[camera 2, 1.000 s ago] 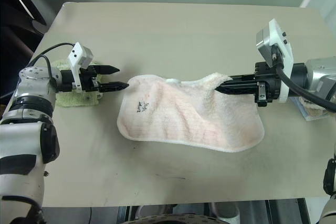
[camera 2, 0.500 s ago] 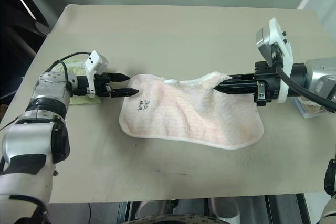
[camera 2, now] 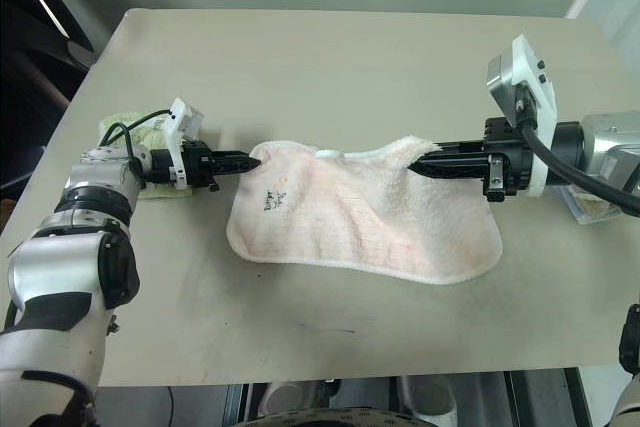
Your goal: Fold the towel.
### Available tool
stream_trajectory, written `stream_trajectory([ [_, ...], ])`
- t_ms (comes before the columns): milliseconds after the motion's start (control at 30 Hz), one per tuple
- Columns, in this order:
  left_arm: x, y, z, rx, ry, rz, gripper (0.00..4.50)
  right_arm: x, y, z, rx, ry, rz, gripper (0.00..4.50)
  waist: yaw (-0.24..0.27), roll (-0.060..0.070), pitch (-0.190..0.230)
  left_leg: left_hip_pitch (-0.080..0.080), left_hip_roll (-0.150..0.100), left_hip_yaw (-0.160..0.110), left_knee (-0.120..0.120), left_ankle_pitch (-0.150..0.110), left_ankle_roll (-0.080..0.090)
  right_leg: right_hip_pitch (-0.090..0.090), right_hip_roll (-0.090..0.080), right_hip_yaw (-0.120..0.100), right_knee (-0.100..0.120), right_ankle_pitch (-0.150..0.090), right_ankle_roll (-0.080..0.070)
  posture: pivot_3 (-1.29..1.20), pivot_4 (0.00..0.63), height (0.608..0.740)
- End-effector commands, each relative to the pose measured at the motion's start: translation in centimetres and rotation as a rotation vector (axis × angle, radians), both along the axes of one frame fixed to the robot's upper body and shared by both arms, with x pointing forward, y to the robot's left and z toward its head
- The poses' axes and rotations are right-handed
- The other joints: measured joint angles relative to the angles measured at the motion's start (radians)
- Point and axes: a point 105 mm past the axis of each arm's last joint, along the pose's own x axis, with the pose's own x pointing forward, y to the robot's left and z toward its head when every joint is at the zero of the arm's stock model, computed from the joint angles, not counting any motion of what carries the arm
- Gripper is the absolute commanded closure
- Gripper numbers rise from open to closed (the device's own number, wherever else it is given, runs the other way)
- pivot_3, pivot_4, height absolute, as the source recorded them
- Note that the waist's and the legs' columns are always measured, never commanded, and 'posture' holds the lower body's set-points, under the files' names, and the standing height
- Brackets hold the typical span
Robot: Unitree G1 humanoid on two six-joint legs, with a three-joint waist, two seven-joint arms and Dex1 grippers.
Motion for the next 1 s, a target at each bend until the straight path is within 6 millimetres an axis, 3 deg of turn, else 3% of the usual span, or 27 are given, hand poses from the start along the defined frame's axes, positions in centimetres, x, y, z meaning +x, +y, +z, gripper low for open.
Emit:
stream_trajectory([
  [33, 0.1, -0.2, 1.5, -0.044, -0.031, -0.022, 4.47, -0.4, -0.1, 1.0, 0.005, -0.056, 0.004, 4.5, 0.0, 0.0, 0.0, 0.0, 0.0, 0.0, 0.0, 0.0, 0.0, 0.0, 0.0, 0.0, 0.0, 0.0, 0.0, 0.0, 0.15, 0.733],
  [300, 0.6, -0.8, 2.9, -0.078, -0.091, -0.031, 4.47, -0.4, -0.2, 1.1, 0.008, -0.066, -0.002, 4.5, 0.0, 0.0, 0.0, 0.0, 0.0, 0.0, 0.0, 0.0, 0.0, 0.0, 0.0, 0.0, 0.0, 0.0, 0.0, 0.0, 0.15, 0.733],
  [533, 1.7, -0.8, 6.7, -0.136, -0.25, 0.002, 4.47, 0.7, -1.8, 1.9, 0.021, -0.113, -0.087, 4.5, 0.001, 0.0, 0.0, 0.0, 0.0, 0.0, 0.0, 0.001, 0.001, 0.001, 0.0, 0.0, 0.0, 0.0, 0.001, 0.0, 0.15, 0.733],
  [700, 2.8, -0.7, 9.7, -0.193, -0.409, 0.08, 4.47, 3.0, -3.8, 2.9, 0.037, -0.194, -0.215, 4.5, 0.0, 0.0, 0.0, 0.0, -0.001, 0.0, 0.0, 0.001, 0.001, 0.001, -0.001, 0.0, 0.0, 0.001, 0.001, 0.0, 0.15, 0.733],
  [1000, 4.8, -1.0, 13.5, -0.234, -0.606, 0.265, 4.47, 10.0, -9.1, 4.1, 0.01, -0.351, -0.54, 4.5, -0.004, 0.0, 0.0, 0.0, -0.003, 0.001, 0.0, 0.0, 0.014, 0.0, -0.005, 0.0, -0.001, 0.007, 0.004, 0.0, 0.15, 0.733],
])
